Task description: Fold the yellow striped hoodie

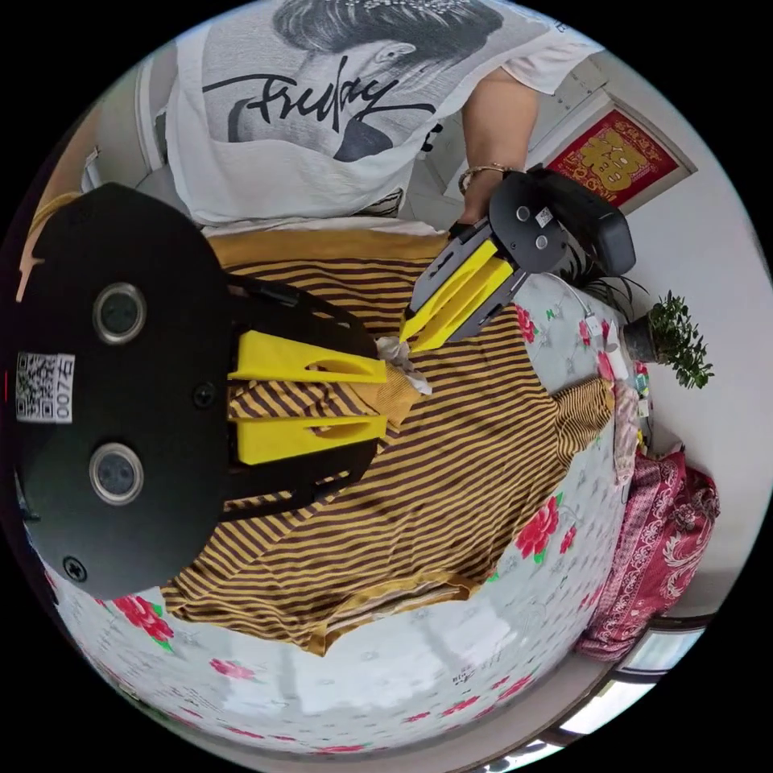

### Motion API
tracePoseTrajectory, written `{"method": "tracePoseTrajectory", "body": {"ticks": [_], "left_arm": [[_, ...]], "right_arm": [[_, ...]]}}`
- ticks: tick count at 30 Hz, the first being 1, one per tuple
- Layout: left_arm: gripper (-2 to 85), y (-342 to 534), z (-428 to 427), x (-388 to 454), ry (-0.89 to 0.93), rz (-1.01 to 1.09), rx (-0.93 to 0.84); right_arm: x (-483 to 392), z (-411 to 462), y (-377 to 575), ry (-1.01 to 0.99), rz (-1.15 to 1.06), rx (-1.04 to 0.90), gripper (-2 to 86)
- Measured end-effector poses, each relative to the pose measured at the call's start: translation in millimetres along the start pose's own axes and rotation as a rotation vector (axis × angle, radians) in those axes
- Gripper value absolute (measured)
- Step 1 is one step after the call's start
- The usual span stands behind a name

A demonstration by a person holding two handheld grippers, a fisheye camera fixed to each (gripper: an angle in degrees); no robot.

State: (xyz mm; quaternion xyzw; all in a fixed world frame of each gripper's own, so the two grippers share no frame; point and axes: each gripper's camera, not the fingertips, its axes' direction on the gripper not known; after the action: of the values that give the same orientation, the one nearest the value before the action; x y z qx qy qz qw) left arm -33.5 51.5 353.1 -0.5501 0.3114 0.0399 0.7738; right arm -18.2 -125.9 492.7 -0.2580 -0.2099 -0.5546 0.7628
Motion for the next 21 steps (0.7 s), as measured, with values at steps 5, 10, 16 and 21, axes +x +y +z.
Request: {"method": "tracePoseTrajectory", "body": {"ticks": [5,10,16,21], "left_arm": [[1.1,-9.0,13.8,4.1,0.023,0.016,-0.050],[-0.8,14.6,-0.1,12.6,0.012,0.050,-0.029],[-1.0,54.5,-23.3,2.4,0.073,-0.062,0.071],[-1.0,53.6,-25.0,2.9,0.093,-0.082,0.055]], "right_arm": [[13.1,26.8,-40.1,-0.041,-0.132,-0.107,2.1],[38.6,30.8,-54.8,-0.044,-0.119,-0.152,0.5],[53.8,35.5,-57.1,-0.113,-0.105,-0.150,1.2],[63.9,2.2,-54.5,-0.180,-0.123,-0.054,3.9]]}}
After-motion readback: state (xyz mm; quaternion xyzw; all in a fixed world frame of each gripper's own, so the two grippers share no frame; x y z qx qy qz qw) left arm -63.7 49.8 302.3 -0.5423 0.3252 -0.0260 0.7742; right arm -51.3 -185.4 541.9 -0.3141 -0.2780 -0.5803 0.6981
